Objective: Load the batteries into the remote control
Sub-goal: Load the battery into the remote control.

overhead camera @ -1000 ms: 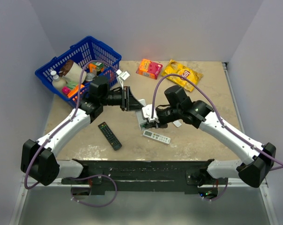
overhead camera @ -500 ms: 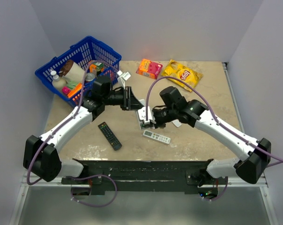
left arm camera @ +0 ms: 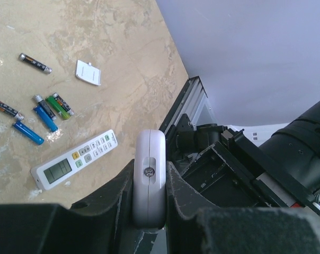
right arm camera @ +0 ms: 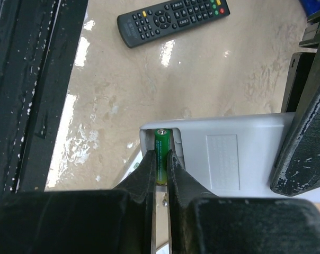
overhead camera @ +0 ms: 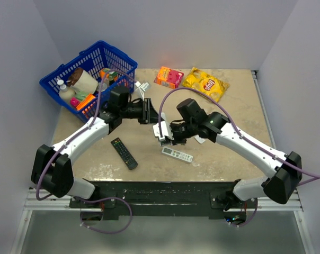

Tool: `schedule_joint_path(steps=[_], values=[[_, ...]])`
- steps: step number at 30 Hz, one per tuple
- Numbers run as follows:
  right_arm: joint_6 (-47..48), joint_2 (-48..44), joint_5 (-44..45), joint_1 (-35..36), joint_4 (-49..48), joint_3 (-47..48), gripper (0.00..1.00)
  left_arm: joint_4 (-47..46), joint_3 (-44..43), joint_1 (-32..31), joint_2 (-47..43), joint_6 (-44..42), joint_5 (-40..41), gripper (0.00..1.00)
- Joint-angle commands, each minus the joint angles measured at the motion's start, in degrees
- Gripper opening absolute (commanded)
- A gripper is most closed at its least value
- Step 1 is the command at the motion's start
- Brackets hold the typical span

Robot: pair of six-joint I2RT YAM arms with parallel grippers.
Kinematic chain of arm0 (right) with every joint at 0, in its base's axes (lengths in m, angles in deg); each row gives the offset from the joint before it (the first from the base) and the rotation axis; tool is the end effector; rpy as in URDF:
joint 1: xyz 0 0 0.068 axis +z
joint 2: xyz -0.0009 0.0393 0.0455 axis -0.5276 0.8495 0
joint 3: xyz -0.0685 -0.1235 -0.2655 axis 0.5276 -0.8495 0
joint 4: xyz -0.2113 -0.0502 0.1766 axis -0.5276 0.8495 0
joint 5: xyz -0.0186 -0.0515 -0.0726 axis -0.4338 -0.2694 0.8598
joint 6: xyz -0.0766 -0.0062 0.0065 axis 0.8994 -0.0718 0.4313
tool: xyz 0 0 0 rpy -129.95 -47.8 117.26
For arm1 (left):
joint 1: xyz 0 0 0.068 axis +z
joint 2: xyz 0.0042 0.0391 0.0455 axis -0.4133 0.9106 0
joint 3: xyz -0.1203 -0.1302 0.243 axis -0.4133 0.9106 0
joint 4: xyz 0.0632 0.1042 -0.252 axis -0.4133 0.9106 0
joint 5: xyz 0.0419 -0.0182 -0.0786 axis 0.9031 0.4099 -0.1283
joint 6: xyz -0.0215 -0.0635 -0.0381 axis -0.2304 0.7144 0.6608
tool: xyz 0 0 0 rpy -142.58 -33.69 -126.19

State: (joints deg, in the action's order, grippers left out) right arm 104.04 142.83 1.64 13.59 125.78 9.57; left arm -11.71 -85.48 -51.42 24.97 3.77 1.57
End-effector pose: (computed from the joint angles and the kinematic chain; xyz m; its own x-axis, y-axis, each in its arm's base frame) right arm 0.1967 0.2475 0.3311 0.3411 -0.6135 -0.7122 -0.9393 -0.1927 -0.2838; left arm 0.2910 -0.2020 0.3156 -0.8793 -0.0631 -0.4721 0.4206 0.3621 -0.8319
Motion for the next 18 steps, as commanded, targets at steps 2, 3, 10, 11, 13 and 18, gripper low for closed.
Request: schedule_joint_path(steps=[2, 3, 10, 11, 13, 18], values=[[0.97, 0.91, 2.62, 0.19, 0.41, -0.80, 0.07, -5.94, -2.38, 0.11, 0.94, 4.21, -3.27, 0.00], [0.97, 0.91, 2.53, 0.19, 0.23, -1.15, 0.07, -6.14, -2.38, 0.11, 1.03, 4.21, -3.27, 0.00], [0.53, 0.73, 1.48, 0.19, -0.38, -1.76, 0.10, -8.07, -1.32, 0.20, 0.59, 5.08, -3.80, 0.00], [0.44, 0.47, 1.21, 0.19, -0.91, -1.85, 0.11, -9.03, -1.15, 0.11, 0.42, 5.26, -3.88, 0.00], [-0.26, 0.20, 0.08, 0.10, -1.78, -2.29, 0.11, -10.35, -0.27, 0.11, 0.07, 6.48, -4.32, 0.00], [-1.40, -1.29, -1.51, 0.01, -5.04, -4.49, 0.10, -15.01, 1.14, 0.20, -0.81, 9.21, -5.99, 0.00]])
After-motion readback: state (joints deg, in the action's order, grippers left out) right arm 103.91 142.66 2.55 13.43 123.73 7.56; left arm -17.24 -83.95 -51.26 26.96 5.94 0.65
